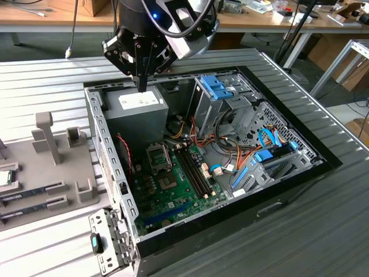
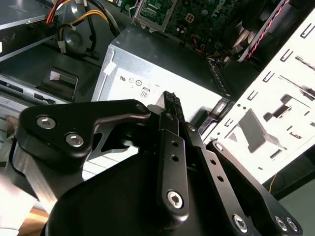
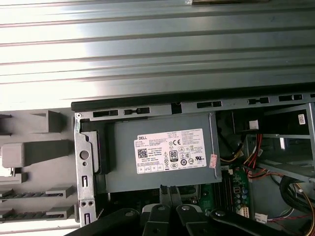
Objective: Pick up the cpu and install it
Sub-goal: 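Reach for the cpu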
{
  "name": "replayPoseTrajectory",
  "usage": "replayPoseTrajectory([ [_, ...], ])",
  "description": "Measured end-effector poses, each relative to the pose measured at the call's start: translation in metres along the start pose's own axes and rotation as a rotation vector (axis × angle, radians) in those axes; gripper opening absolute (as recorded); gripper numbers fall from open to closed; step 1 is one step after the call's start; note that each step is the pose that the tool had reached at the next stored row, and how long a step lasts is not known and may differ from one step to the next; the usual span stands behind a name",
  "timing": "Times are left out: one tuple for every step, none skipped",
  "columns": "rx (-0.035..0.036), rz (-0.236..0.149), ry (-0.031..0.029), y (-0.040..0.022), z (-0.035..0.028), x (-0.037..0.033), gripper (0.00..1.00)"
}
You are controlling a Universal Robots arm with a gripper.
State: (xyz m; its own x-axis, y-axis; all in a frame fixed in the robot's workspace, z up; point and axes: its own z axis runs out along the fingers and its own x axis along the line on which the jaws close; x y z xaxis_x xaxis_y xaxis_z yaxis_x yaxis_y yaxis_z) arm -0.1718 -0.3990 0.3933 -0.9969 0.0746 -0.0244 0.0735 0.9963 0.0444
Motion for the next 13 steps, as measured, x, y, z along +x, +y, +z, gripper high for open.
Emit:
replayPoseTrajectory([
  [0.0000,0.000,-0.0001,0.0000,0.0000,0.0006,0.11],
  [0.0001,0.000,0.0000,-0.0001,-0.0001,0.0018,0.11],
  [0.0000,0.000,0.0000,-0.0002,-0.0001,0.0027,0.11],
  [0.0000,0.000,0.0000,-0.0002,-0.0001,0.0032,0.11],
  [0.0000,0.000,0.0000,-0.0003,-0.0001,0.0037,0.11],
  [0.0000,0.000,0.0000,-0.0003,-0.0001,0.0043,0.11],
  [0.0000,0.000,0.0000,-0.0004,-0.0001,0.0049,0.11],
  [0.0000,0.000,0.0000,-0.0004,-0.0001,0.0058,0.11],
  [0.0000,0.000,0.0000,-0.0005,-0.0002,0.0066,0.11],
  [0.0000,0.000,0.0000,-0.0005,-0.0002,0.0071,0.11],
  [0.0000,0.000,-0.0001,-0.0006,-0.0002,0.0082,0.11],
  [0.0000,0.000,0.0000,-0.0007,-0.0003,0.0093,0.11],
  [0.0000,0.000,0.0000,-0.0007,-0.0003,0.0098,0.11],
])
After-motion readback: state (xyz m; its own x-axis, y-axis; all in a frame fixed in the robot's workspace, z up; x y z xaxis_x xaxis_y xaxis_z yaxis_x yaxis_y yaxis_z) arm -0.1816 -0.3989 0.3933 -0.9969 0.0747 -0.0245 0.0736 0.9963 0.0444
